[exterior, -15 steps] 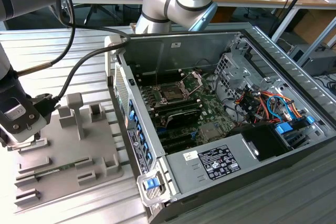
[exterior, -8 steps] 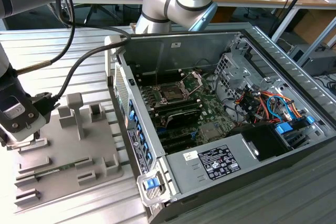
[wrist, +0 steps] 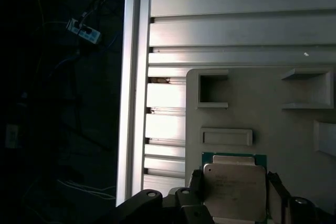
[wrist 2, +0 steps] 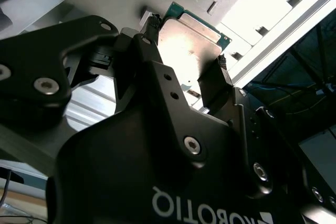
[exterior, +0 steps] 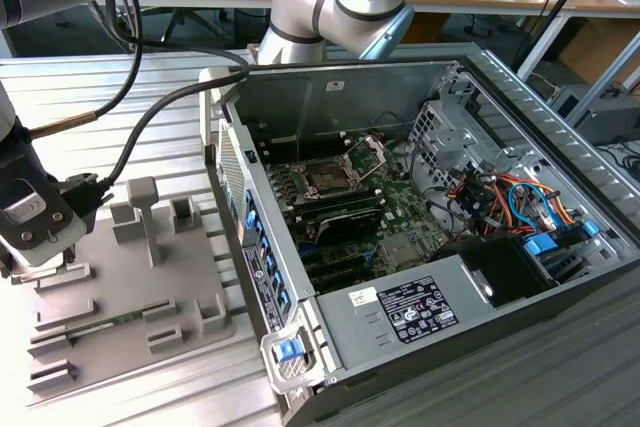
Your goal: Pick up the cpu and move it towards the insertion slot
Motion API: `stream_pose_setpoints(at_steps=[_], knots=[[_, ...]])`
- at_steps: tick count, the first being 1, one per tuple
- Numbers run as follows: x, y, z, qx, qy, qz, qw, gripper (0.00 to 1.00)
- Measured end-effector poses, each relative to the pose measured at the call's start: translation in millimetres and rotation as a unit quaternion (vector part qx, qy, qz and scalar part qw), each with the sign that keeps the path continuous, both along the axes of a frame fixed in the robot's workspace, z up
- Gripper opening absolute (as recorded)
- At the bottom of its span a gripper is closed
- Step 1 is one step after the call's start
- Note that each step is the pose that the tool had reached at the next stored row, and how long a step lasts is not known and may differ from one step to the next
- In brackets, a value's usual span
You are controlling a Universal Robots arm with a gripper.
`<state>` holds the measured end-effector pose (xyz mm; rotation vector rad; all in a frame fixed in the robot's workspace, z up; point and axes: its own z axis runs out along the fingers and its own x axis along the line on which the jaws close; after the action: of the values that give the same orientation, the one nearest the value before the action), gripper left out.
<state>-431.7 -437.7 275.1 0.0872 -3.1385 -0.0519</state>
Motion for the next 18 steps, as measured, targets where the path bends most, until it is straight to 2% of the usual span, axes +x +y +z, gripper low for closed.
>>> stream_pose_setpoints(at_steps=[18], knots=[[0.0, 0.0, 6.3, 0.0000, 0.0000, 0.000, 1.00000, 0.55]])
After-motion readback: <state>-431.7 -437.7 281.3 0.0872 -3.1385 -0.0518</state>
